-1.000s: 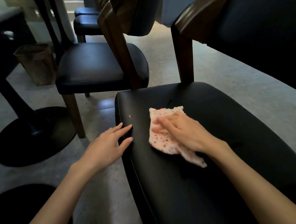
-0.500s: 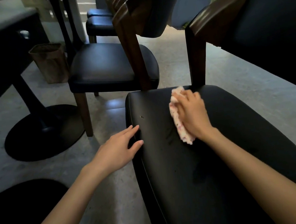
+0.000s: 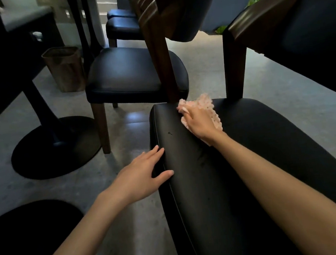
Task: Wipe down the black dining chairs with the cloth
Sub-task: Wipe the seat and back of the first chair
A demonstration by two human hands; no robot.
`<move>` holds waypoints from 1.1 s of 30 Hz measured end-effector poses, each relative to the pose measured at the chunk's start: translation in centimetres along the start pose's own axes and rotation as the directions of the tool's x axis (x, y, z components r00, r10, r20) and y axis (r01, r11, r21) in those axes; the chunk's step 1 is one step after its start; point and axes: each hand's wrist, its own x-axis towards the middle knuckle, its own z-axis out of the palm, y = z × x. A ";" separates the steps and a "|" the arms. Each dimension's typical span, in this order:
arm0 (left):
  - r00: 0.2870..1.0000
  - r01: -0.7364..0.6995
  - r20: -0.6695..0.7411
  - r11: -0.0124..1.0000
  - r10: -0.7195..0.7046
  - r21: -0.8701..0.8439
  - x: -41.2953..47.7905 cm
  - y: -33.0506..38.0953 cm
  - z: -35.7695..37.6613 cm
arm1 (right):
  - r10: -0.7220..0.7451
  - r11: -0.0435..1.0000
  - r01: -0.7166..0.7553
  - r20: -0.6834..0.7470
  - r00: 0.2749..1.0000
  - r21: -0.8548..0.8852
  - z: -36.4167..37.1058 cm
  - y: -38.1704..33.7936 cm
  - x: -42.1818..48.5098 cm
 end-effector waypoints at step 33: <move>0.977 0.105 -0.193 0.993 -0.093 0.052 0.0 -2.7 -1.9 | -0.257 0.964 0.214 0.343 0.903 0.158 -1.9 -6.5 -8.3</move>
